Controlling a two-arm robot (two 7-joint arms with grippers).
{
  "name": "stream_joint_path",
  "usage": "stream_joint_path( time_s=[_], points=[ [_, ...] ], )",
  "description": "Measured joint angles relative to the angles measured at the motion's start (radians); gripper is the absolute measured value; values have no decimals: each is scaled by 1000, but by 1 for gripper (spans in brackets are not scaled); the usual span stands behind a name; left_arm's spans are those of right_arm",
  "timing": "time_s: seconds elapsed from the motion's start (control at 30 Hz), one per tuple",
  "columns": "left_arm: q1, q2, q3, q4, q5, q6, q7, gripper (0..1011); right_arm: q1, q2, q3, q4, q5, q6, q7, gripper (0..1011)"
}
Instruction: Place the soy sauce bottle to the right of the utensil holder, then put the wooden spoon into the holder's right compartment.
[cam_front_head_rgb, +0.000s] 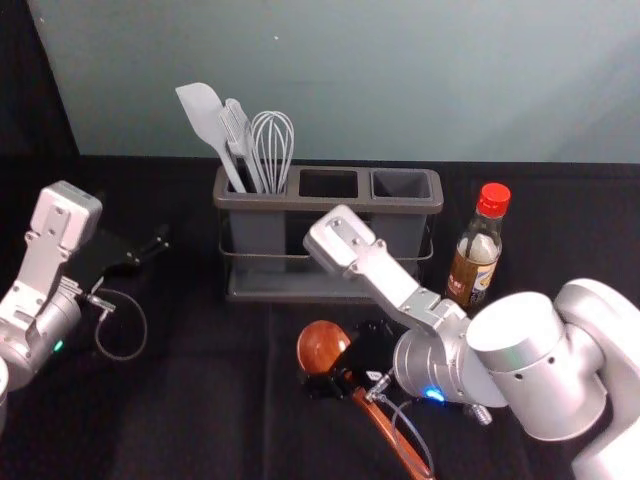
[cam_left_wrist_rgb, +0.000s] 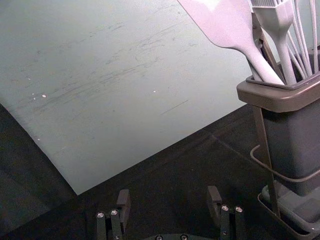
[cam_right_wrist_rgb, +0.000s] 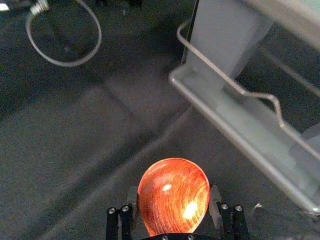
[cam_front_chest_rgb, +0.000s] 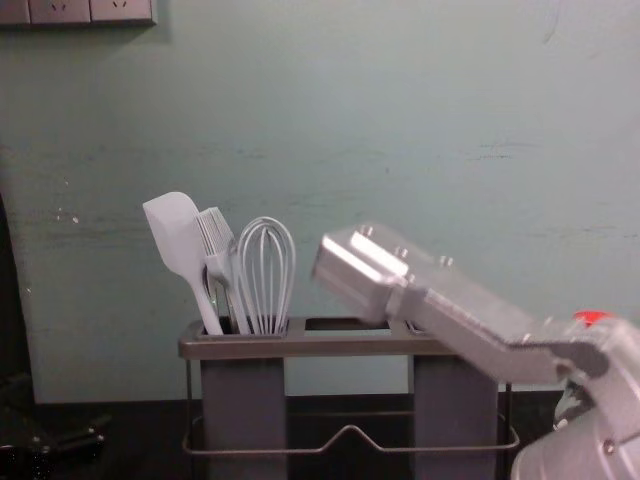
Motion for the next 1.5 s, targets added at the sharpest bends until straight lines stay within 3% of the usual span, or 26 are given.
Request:
stream_joint_path(
  time_s=[0.67, 0.93, 1.27, 1.5],
  points=[
    [0, 0, 0, 0, 0, 0, 0, 1005, -81, 3, 122, -159, -16, -197, -3, 838],
    [0, 0, 0, 0, 0, 0, 0, 1005, -85, 1, 195, -198, -9, -285, 15, 838],
    [0, 0, 0, 0, 0, 0, 0, 1005, -50, -6, 241, -171, 11, -388, 18, 838],
    [0, 0, 0, 0, 0, 0, 0, 1005, 11, 6, 261, -118, 34, -473, 30, 838]
  ],
)
